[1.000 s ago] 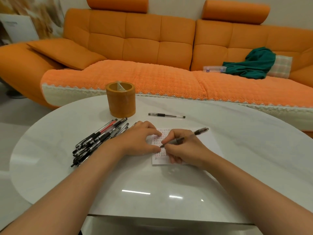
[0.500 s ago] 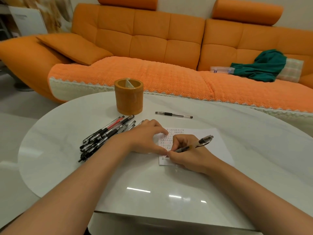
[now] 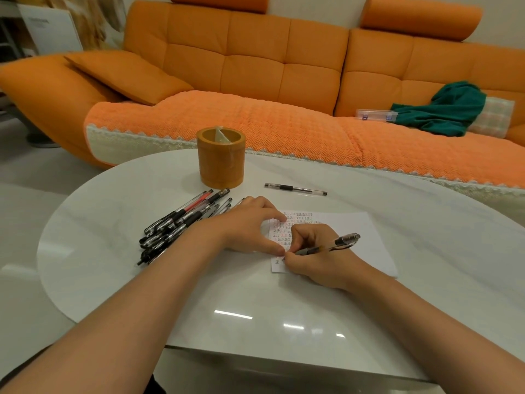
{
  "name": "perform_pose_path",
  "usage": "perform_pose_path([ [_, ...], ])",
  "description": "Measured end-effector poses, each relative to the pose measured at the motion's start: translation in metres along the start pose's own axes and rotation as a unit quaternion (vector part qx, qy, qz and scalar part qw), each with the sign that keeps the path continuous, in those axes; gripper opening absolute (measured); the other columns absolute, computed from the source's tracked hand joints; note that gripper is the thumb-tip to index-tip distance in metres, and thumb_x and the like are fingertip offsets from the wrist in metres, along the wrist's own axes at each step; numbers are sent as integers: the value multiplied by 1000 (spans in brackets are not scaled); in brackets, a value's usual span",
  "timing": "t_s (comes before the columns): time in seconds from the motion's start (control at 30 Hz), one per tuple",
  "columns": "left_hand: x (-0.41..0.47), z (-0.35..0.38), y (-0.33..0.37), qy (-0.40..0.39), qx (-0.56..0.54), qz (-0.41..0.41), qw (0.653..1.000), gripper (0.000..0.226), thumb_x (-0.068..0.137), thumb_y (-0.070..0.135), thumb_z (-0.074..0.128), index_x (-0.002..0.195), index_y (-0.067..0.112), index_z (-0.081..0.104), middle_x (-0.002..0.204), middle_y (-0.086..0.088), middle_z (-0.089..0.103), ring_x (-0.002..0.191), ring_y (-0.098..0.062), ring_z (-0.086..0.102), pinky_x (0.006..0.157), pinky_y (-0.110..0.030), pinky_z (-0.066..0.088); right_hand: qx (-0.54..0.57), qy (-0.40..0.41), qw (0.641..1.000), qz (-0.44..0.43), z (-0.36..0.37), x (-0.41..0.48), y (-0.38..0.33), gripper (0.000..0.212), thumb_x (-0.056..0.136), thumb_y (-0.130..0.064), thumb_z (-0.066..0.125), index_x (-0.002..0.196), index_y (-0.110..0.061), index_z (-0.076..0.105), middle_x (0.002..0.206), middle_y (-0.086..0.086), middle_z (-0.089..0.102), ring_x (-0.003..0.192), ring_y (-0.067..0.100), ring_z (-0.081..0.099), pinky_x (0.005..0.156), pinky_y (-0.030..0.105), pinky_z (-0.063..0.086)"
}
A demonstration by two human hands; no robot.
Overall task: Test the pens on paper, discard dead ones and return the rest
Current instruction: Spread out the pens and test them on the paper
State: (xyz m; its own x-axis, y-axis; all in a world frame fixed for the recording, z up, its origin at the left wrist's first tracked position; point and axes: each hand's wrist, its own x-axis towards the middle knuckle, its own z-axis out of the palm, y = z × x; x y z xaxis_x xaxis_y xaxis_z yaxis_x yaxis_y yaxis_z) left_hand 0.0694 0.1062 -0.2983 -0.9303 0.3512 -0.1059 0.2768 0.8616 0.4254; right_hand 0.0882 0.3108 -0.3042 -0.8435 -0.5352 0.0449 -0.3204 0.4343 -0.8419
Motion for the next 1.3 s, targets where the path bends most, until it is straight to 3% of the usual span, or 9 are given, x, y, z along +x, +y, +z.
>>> perform_pose_path([
  [0.33, -1, 1, 0, -2, -5, -4, 1000, 78, 80, 60, 72, 147, 41, 40, 148, 13, 30, 139, -11, 22, 115, -39, 30, -5, 13, 1000, -19, 0, -2, 0, 24, 81, -6, 71, 67, 0, 52, 57, 1, 55, 51, 13, 51, 49, 22, 42],
  [0.57, -1, 1, 1, -5, -3, -8, 1000, 79, 80, 61, 72, 148, 41, 39, 149, 13, 29, 140, -11, 21, 116, -40, 29, 8, -5, 1000, -10, -2, -2, 1, 22, 81, -4, 70, 69, 3, 53, 59, 11, 57, 50, 17, 53, 49, 28, 44],
  [0.83, -1, 1, 0, -5, -4, -9, 1000, 80, 79, 62, 72, 148, 41, 39, 148, 13, 30, 139, -11, 21, 116, -42, 29, -3, -8, 1000, -11, -1, -1, 1, 21, 78, -4, 69, 68, 1, 52, 57, 6, 55, 52, 13, 50, 50, 29, 41],
  [0.97, -2, 1, 0, -2, -10, -10, 1000, 81, 79, 62, 72, 150, 40, 38, 147, 13, 30, 139, -11, 22, 116, -42, 30, 52, 14, 999, 1, -5, -2, -3, 16, 85, -3, 66, 73, -6, 56, 59, 0, 56, 51, 11, 48, 51, 22, 39],
  [1.07, -2, 1, 1, -3, -14, -8, 1000, 80, 80, 61, 72, 149, 40, 39, 147, 13, 30, 139, -10, 22, 116, -41, 30, 93, 3, 995, 22, -9, -3, -5, 13, 85, -8, 69, 79, -4, 59, 58, 10, 59, 51, 19, 48, 50, 26, 40],
  [1.3, -1, 2, -1, 1, -11, -5, 1000, 80, 78, 63, 72, 148, 41, 40, 147, 14, 31, 139, -10, 21, 116, -42, 30, 58, -4, 998, 16, -5, 0, 0, 21, 79, -5, 70, 68, 1, 54, 51, 3, 56, 45, 13, 46, 48, 24, 38],
])
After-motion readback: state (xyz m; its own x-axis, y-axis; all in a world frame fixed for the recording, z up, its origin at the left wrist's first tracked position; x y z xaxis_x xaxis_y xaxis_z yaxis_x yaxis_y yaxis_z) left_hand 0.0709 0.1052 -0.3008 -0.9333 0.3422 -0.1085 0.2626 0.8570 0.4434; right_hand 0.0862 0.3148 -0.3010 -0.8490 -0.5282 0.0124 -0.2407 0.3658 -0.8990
